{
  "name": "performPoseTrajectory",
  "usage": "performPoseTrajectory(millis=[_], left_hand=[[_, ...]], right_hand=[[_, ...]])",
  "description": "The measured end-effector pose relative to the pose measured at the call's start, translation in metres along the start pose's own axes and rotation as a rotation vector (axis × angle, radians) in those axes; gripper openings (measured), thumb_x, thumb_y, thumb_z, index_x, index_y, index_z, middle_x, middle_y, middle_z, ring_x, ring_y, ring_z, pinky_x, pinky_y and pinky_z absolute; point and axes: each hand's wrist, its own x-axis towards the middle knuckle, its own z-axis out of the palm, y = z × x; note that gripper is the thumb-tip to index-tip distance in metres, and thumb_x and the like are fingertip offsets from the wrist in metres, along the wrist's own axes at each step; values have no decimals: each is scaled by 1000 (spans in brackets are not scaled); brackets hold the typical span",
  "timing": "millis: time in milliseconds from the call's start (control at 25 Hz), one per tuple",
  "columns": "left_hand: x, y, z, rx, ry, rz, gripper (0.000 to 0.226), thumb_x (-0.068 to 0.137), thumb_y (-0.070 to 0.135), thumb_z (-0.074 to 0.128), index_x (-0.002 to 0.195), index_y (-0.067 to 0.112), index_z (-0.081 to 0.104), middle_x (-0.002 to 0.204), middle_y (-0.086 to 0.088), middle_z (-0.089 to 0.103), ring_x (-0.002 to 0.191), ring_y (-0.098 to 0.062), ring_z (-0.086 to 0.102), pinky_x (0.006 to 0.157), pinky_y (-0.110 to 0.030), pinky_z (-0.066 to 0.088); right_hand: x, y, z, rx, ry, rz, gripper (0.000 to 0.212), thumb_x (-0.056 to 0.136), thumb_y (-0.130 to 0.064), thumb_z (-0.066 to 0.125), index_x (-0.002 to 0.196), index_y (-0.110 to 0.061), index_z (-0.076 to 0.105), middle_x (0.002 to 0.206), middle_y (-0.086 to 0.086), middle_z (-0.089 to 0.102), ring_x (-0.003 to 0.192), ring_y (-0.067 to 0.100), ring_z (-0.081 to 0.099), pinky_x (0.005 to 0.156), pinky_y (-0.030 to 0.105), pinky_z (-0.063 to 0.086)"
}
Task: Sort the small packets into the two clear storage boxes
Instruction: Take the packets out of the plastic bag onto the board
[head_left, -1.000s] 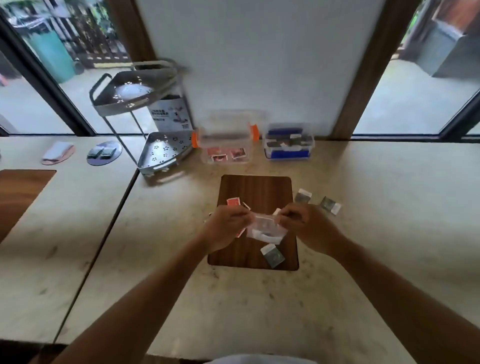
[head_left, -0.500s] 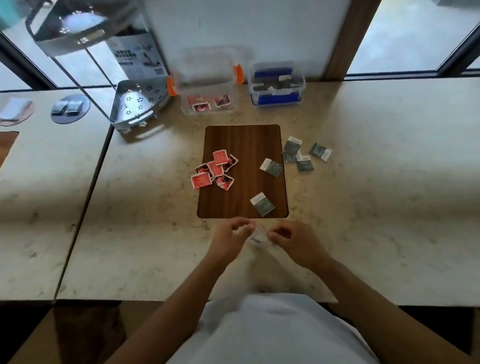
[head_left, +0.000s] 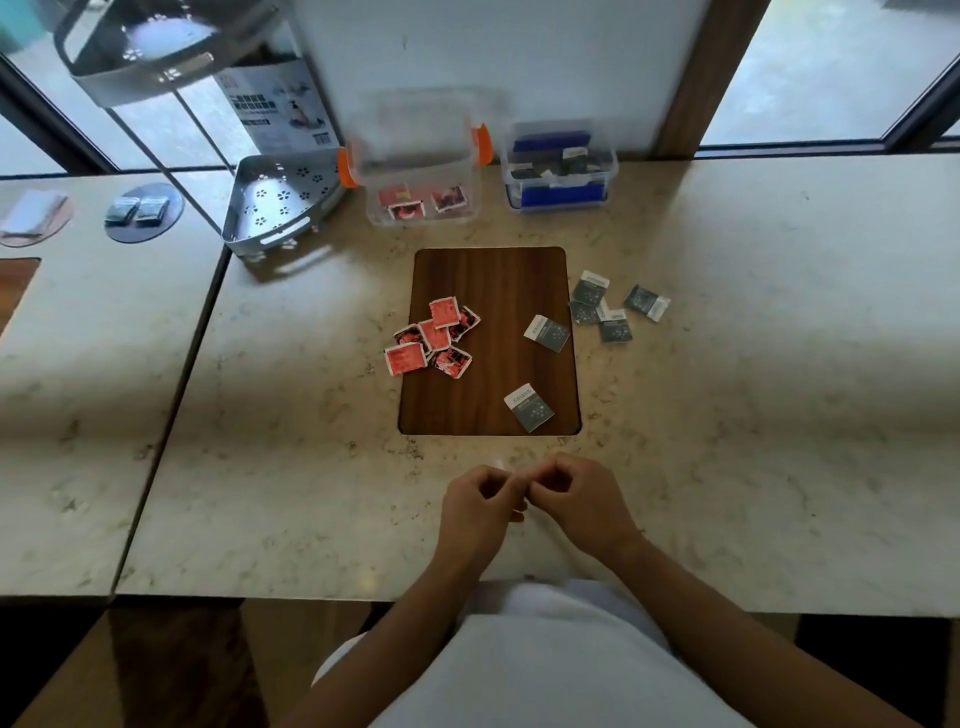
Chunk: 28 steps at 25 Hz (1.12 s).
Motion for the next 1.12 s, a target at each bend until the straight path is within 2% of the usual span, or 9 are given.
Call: performPoseTrajectory(millis=[160, 280, 360, 440, 680, 800, 920, 1040, 1120], left_hand=[[-1, 0, -4, -65, -14, -29, 17, 94, 22, 65, 95, 10, 77, 84, -5, 77, 75, -20, 75, 70, -32, 64], [-2, 2, -7, -91, -41, -36, 15, 96, 18, 62, 94, 10, 75, 84, -6, 77, 75, -19, 75, 70, -28, 63], [-3, 3, -6, -90, -82, -46, 14, 98, 15, 59, 95, 6, 70, 85, -7, 76, 77, -20, 75, 72, -30, 63], [-1, 3, -4, -87, -127, -56, 15, 99, 13, 56, 96, 2, 66, 86, -9, 75, 78, -22, 75, 73, -31, 63], [2, 4, 4, 108, -143, -44, 16, 101, 18, 53, 97, 6, 62, 85, -8, 71, 75, -22, 70, 73, -32, 62], [2, 7, 4, 203, -124, -27, 14, 101, 21, 54, 96, 11, 63, 84, -3, 70, 71, -15, 67, 69, -24, 59], [1, 8, 4, 251, -117, -32, 14, 100, 20, 55, 91, 11, 61, 80, -2, 67, 66, -11, 62, 61, -18, 53], [-2, 4, 6, 333, -102, -37, 18, 97, 25, 56, 84, 13, 61, 77, -5, 67, 69, -20, 64, 65, -29, 56], [2, 5, 5, 381, -21, -31, 21, 95, 26, 60, 76, 15, 60, 71, -4, 63, 64, -17, 59, 64, -28, 53]], right_hand=[[2, 1, -1, 89, -40, 24, 7, 86, -22, 74, 90, -16, 76, 80, -4, 74, 75, 10, 69, 70, 21, 58], [0, 1, -3, 247, -89, 107, 4, 88, -17, 72, 88, -15, 75, 79, 3, 75, 74, 17, 71, 73, 32, 61], [-2, -2, -5, 330, -110, 154, 6, 90, -14, 69, 86, -13, 74, 76, 6, 73, 70, 21, 69, 71, 32, 60], [-5, -5, -4, 365, -87, 184, 10, 90, -12, 67, 81, -13, 72, 72, 5, 71, 65, 16, 65, 67, 28, 57], [-10, -6, 8, 121, 58, 119, 12, 89, -18, 65, 78, -15, 64, 71, -3, 65, 64, 9, 59, 59, 16, 49], [-11, -6, 12, 16, 96, 60, 14, 89, -22, 67, 77, -18, 61, 69, -6, 63, 62, 10, 58, 56, 15, 48], [-5, -5, 7, 57, 225, 130, 15, 88, -15, 66, 75, -16, 57, 68, -1, 60, 61, 9, 53, 55, 17, 43], [0, 1, -8, -45, 356, 93, 16, 86, -13, 67, 75, -15, 55, 68, -1, 57, 59, 10, 50, 55, 17, 39], [-2, 4, -10, -188, 354, 0, 18, 85, -16, 69, 77, -18, 53, 68, -4, 54, 58, 8, 48, 53, 16, 38]])
